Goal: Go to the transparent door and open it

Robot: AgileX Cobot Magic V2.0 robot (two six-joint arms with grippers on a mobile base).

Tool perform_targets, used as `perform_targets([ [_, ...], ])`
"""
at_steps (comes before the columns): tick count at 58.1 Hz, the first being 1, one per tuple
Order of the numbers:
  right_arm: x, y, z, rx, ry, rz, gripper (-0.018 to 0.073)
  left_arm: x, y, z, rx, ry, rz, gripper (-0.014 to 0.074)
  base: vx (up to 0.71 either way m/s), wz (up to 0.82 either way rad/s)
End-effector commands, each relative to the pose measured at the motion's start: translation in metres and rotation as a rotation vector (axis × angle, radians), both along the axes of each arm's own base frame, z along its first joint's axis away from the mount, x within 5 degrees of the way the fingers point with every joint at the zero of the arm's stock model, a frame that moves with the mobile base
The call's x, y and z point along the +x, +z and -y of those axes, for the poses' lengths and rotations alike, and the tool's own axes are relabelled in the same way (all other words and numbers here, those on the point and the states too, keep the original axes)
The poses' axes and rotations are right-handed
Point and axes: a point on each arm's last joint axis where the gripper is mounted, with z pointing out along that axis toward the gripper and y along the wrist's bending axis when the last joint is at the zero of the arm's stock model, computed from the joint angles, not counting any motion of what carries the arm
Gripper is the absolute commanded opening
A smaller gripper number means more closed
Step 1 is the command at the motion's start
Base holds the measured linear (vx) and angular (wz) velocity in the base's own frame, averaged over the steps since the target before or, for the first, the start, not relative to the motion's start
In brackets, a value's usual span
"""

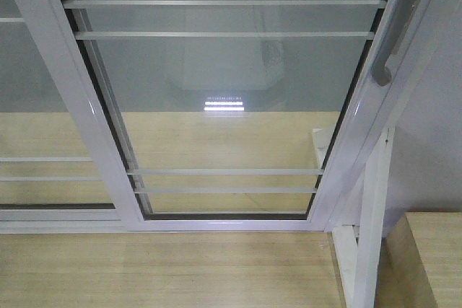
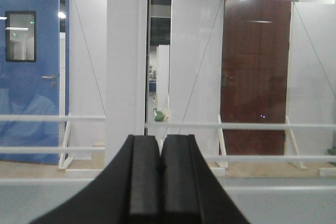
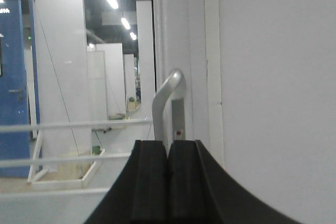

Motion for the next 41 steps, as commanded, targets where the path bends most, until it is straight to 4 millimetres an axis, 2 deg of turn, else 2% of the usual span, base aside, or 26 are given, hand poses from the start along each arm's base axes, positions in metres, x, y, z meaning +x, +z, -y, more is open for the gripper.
perform_targets([
  [1,-0.007,0.041,0.0,0.039,0.014,0.104,-0.0008,-0.003,0.034,0.0,-0.021,-0.007,0.108,-0.0006,0.0,0.0],
  [7,-0.002,0.064,0.0,0.02,0.001,0.042,-0.0008,0.003,0.055,0.0,-0.026,-0.008,0.131,-0.0006,0.0,0.0],
  [14,0.021,0.059,0.002,-0.022,-0.019,-0.114,-0.0008,0.017,0.065,0.001,-0.026,-0.009,0.142,-0.0006,0.0,0.0],
  [27,0.063,0.032,0.004,-0.006,-0.014,-0.344,-0.0004,0.051,0.045,0.003,-0.013,-0.006,-0.1,-0.0006,0.0,0.0],
  [34,0.078,0.027,0.005,-0.008,-0.01,-0.379,0.0017,0.064,0.032,0.004,-0.006,-0.005,-0.241,-0.0003,0.0,0.0],
  [41,0.092,0.024,0.005,-0.008,-0.003,-0.376,0.0077,0.071,0.027,0.004,-0.027,-0.008,-0.285,0.0013,0.0,0.0],
])
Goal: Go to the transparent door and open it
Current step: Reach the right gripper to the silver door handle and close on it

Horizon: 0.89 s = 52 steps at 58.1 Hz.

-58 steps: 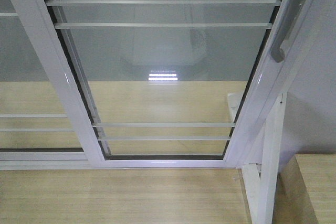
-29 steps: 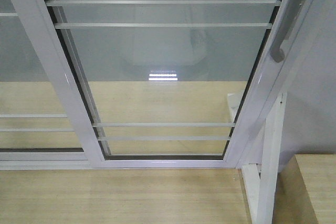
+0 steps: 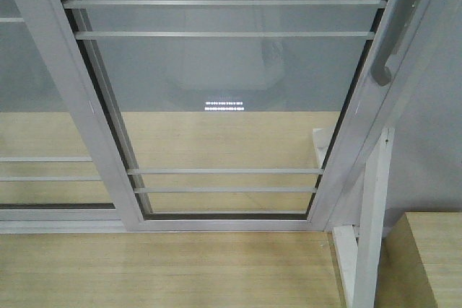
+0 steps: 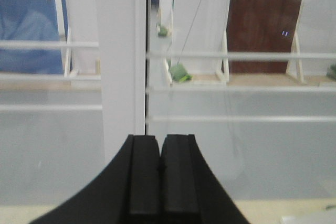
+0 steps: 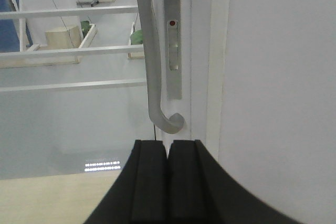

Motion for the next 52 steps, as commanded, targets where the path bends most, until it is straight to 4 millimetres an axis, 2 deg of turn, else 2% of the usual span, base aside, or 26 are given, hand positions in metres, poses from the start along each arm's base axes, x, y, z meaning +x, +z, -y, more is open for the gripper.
perform_targets([
  [1,0.012,0.018,0.0,-0.023,0.012,0.131,0.0086,0.005,0.015,0.0,-0.055,-0.001,0.077,0.0017,0.0,0.0],
  [11,0.03,0.01,0.0,-0.019,0.019,0.11,0.0241,0.013,0.008,0.001,-0.092,0.003,0.024,0.0108,0.0,0.0],
  [20,0.045,0.006,-0.001,-0.057,0.042,0.133,0.0363,0.023,-0.006,0.001,-0.088,0.006,-0.055,0.025,0.0,0.0],
  [26,0.056,0.004,-0.003,-0.09,0.077,0.167,0.038,0.028,-0.009,0.002,-0.1,0.008,-0.067,0.0342,0.0,0.0],
  [32,0.07,-0.001,-0.004,-0.059,0.096,0.129,0.038,0.031,-0.009,0.002,-0.1,0.009,-0.063,0.0399,0.0,0.0],
  [37,0.084,-0.001,-0.004,-0.031,0.1,0.116,0.038,0.031,-0.009,0.002,-0.099,0.009,-0.063,0.0413,0.0,0.0],
  [52,0.137,0.019,-0.002,-0.032,0.107,0.154,0.038,0.031,-0.009,0.002,-0.099,0.009,-0.061,0.0413,0.0,0.0],
])
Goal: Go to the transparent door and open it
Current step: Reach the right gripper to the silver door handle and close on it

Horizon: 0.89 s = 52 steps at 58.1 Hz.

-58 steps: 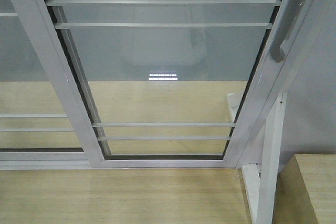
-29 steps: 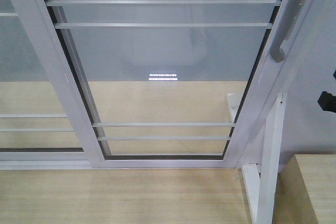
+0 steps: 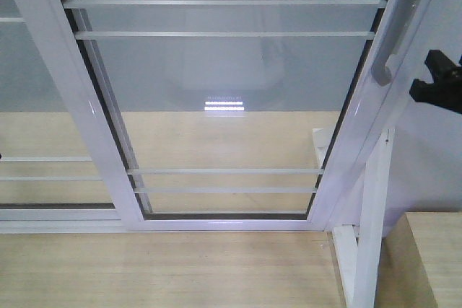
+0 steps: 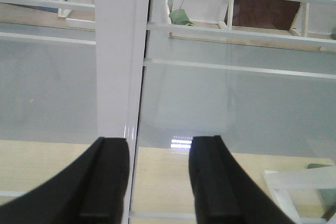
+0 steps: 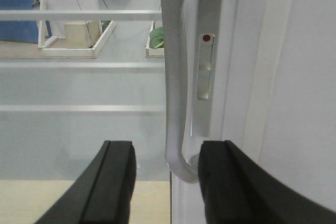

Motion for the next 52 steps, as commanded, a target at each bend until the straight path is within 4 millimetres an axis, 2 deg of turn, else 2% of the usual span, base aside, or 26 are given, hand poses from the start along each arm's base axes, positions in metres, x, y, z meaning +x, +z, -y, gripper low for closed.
perform_targets([
  [1,0.021,0.027,0.0,0.001,0.017,0.142,0.038,0.002,0.017,0.0,-0.026,0.004,0.115,0.0413,0.0,0.0],
  [15,0.06,0.03,0.001,-0.008,0.035,0.17,0.038,0.002,0.017,0.0,-0.026,0.004,0.115,0.0413,0.0,0.0],
  [30,0.098,0.021,0.002,-0.014,0.045,0.175,0.038,0.002,0.017,0.0,-0.026,0.004,0.115,0.0413,0.0,0.0],
  [52,0.134,0.022,0.006,-0.072,0.033,0.205,0.0376,0.002,0.017,0.0,-0.027,0.004,0.115,0.0413,0.0,0.0],
])
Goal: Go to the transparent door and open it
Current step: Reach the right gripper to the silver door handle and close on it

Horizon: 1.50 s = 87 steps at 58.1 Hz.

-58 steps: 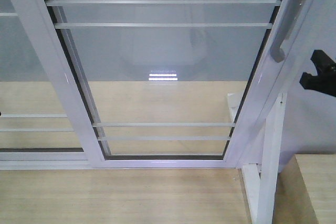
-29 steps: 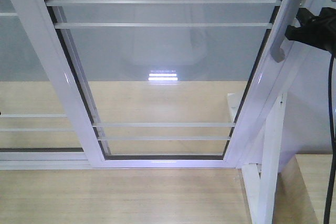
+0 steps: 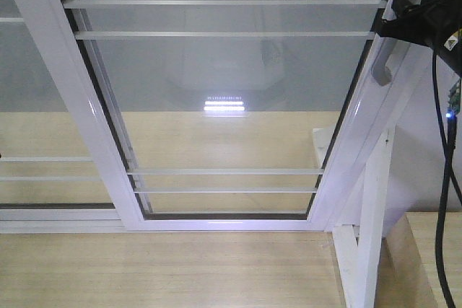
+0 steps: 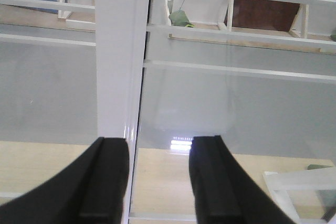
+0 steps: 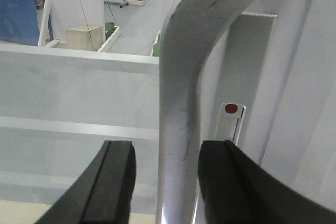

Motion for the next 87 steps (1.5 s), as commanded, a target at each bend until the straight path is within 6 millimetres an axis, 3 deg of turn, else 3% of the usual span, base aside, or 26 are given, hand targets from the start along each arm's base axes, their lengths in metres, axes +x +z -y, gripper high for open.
perform_targets([
  [1,0.004,0.033,0.001,0.006,-0.002,0.162,0.0376,0.002,0.017,0.0,-0.026,0.004,0.114,0.0413,0.0,0.0],
  [38,0.043,0.021,0.006,0.011,-0.027,0.174,0.0376,0.002,0.017,0.0,-0.026,0.004,0.114,0.0413,0.0,0.0],
  [69,0.043,0.02,-0.046,0.002,0.106,0.158,0.032,0.002,0.017,0.0,-0.026,0.004,0.114,0.0413,0.0,0.0],
  [87,0.041,0.02,-0.06,0.005,0.138,0.158,0.032,0.002,0.017,0.0,-0.026,0.004,0.114,0.0413,0.0,0.0],
])
